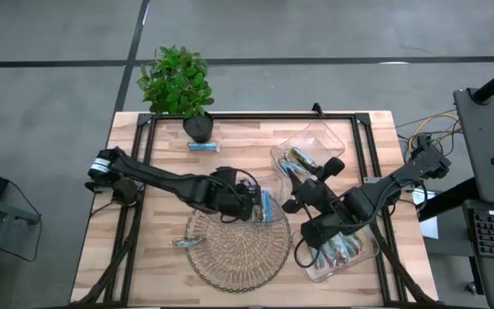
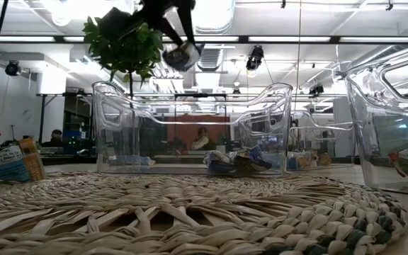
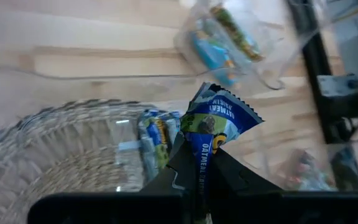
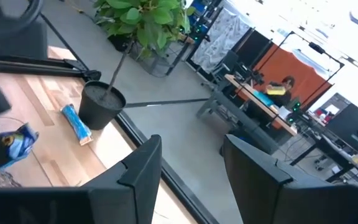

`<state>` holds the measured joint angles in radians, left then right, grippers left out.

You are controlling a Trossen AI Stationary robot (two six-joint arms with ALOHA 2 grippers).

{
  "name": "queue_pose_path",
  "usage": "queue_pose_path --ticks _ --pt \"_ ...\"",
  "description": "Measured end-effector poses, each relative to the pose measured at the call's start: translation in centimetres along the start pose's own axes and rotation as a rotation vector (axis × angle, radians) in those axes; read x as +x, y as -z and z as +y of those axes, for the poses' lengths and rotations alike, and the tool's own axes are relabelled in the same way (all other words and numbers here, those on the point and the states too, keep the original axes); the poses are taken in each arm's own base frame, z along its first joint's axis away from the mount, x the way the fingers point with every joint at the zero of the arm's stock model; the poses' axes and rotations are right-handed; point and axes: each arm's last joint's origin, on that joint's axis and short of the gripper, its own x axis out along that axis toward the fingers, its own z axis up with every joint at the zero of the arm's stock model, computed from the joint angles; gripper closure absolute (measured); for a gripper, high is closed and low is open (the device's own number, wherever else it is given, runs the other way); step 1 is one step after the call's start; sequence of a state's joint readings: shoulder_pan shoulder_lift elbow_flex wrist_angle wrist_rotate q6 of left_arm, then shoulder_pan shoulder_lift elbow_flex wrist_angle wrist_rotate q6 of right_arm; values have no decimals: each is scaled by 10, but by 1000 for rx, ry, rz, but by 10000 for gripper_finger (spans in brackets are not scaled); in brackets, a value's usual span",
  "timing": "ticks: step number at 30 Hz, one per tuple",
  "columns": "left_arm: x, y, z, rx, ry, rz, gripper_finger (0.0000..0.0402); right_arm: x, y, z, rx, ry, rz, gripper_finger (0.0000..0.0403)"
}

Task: Pick and place Granola Bars by type
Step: Put the blue granola bar into the middle transparent bin

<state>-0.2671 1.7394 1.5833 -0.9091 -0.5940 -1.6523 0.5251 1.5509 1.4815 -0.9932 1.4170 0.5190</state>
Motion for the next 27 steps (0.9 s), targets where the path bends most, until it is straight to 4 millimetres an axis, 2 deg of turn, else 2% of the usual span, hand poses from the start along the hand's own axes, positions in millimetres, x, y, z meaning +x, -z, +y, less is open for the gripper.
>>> queue_pose_path --ticks 14,27 --pt "56 3 7 -67 -175 0 401 1 1 1 2 1 2 241" --pt "85 19 12 -108 -243 20 401 1 1 1 -1 0 3 241"
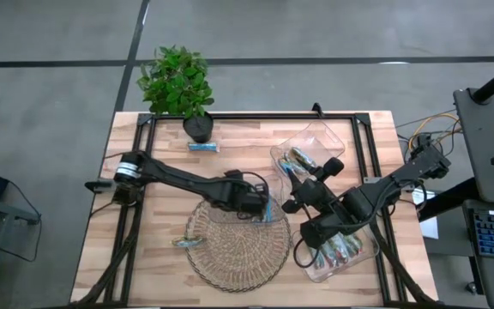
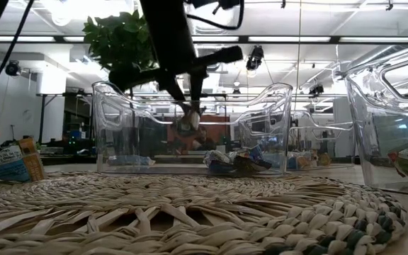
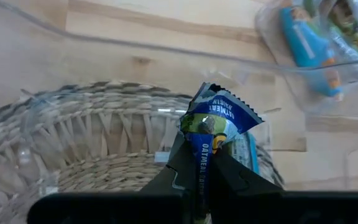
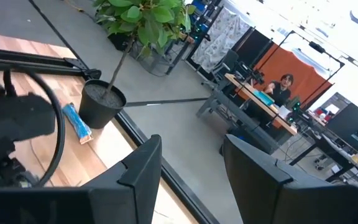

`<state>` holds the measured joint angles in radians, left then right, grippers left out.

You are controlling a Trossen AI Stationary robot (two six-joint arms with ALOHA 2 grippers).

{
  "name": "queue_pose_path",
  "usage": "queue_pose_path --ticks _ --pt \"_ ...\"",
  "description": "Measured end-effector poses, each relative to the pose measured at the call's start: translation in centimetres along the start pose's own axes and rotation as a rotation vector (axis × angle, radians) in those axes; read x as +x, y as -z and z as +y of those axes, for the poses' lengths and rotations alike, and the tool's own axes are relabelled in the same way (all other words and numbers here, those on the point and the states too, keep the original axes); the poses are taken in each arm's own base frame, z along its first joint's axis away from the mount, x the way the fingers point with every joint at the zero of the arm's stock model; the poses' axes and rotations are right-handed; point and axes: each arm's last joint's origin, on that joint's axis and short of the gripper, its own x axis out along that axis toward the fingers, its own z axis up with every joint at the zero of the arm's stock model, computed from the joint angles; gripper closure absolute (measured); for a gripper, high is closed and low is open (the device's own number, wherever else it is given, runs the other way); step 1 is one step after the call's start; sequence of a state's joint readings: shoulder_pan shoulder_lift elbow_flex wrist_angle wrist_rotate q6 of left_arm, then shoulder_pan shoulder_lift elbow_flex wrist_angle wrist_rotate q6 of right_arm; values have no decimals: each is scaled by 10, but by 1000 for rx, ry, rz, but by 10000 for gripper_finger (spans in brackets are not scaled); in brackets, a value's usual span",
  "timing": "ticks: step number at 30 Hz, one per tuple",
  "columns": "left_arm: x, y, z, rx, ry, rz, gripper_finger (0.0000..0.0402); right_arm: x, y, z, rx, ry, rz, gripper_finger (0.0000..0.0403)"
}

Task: Pick and place Granola Bars by type
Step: Put the blue granola bar into the middle transparent bin, then put the yellow granola bar into the top transparent bin

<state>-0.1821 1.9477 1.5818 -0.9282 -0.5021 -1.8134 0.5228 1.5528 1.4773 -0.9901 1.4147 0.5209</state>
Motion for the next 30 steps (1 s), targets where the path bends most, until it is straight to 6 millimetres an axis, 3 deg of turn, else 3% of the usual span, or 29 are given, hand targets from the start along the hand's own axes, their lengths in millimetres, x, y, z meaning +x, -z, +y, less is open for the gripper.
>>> queue_pose_path --ticks 12,19,30 --pt "30 9 -2 -17 -50 56 401 0 2 1 -8 0 1 241" --pt "34 6 -3 -13 -32 54 399 0 2 1 -8 0 1 241" --pt "32 4 -4 -32 -21 54 326 0 2 1 -6 -3 3 241"
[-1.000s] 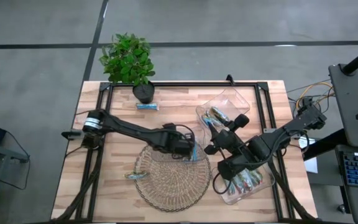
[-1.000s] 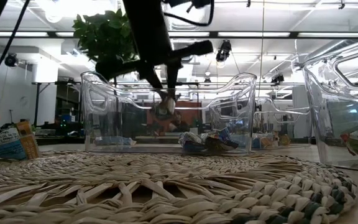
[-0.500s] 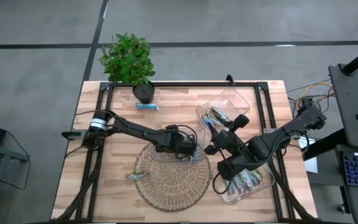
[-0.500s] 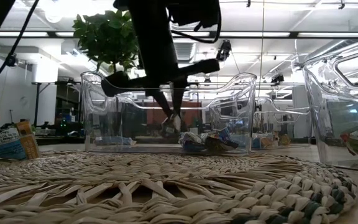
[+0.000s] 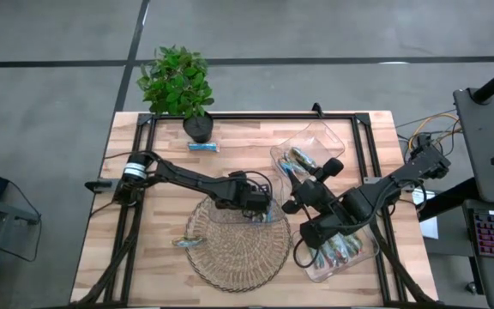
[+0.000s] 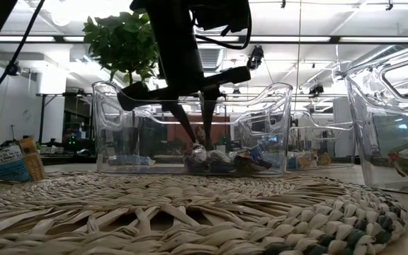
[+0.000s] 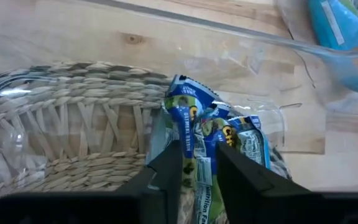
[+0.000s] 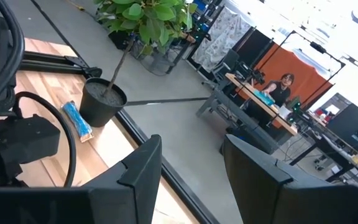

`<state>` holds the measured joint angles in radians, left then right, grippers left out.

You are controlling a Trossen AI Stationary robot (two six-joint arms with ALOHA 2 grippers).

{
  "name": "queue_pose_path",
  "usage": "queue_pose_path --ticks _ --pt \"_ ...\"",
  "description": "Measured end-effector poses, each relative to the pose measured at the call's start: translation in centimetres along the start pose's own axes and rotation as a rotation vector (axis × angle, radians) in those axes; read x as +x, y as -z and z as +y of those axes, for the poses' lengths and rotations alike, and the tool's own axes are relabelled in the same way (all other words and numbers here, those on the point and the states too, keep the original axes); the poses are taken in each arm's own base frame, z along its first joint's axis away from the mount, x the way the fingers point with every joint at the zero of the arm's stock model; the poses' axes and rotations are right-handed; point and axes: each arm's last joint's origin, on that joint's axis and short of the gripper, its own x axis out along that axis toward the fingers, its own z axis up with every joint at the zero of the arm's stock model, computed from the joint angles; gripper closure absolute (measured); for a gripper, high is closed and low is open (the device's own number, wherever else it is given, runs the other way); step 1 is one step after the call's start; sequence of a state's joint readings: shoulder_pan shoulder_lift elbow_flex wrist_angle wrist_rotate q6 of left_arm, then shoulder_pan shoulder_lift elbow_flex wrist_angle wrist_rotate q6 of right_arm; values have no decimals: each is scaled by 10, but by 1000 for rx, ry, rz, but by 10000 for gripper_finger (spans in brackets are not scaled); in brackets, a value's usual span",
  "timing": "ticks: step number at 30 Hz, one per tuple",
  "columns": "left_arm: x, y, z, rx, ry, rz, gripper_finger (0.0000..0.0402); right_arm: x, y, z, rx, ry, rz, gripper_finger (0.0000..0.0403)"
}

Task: Pick and place Granola Bars by type
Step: Put the yellow granola bar into the top transparent bin

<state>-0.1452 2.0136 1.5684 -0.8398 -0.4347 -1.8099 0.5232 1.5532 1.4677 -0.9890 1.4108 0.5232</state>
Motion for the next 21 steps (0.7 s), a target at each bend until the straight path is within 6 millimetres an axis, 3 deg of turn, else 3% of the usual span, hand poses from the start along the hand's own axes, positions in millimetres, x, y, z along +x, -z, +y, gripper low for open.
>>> queue_pose_path --ticks 8,21 --pt "-3 -2 -1 27 13 -26 284 0 0 0 -3 -6 3 241" --pt "-57 -28 -8 297 162 -98 222 0 1 2 -4 -65 38 241"
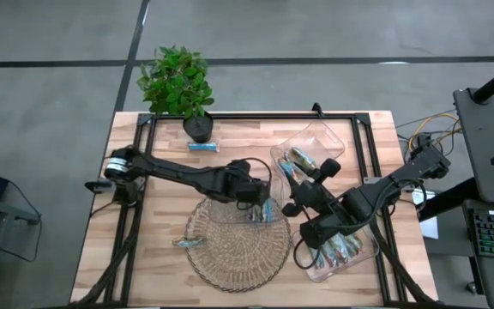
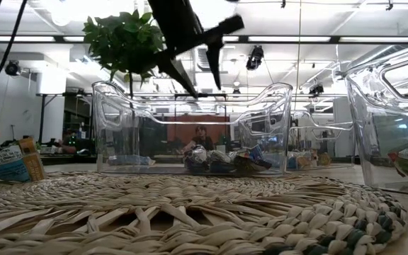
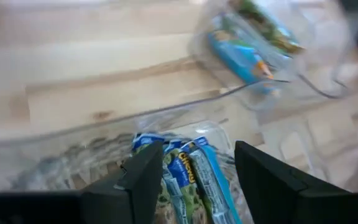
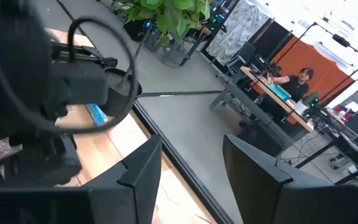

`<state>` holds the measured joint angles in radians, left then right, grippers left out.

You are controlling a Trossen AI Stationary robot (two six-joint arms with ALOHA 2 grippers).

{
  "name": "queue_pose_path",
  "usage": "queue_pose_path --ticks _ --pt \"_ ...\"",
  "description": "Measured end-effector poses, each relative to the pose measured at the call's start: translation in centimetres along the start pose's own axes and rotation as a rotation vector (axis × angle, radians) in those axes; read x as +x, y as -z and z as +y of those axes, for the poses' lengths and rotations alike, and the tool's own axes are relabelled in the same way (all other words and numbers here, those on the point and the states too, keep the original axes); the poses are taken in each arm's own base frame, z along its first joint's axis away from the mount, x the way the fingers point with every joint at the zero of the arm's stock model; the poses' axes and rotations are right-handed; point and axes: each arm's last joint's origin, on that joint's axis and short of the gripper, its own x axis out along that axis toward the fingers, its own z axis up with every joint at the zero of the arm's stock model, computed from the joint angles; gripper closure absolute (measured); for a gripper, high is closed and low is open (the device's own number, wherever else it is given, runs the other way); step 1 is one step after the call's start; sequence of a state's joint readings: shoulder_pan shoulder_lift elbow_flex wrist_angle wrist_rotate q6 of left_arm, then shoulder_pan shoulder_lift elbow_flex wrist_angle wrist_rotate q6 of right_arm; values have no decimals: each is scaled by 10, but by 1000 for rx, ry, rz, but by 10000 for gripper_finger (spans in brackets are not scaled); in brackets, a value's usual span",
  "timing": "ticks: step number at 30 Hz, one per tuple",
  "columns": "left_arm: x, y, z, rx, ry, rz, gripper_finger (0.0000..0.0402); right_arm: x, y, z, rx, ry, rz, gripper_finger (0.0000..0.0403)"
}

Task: Pick and place Granola Bars by type
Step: Put the yellow granola bar into the top transparent bin

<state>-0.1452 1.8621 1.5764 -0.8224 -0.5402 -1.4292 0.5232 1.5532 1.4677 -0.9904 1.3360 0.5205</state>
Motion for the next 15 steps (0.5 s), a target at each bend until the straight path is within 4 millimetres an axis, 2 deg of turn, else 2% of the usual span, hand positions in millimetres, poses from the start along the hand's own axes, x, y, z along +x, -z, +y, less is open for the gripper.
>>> queue_pose_path --ticks 9,15 --pt "-20 -9 0 339 79 98 152 -1 0 1 1 -12 5 241" --pt "-32 -17 0 617 117 73 143 -1 1 2 -18 -62 32 241"
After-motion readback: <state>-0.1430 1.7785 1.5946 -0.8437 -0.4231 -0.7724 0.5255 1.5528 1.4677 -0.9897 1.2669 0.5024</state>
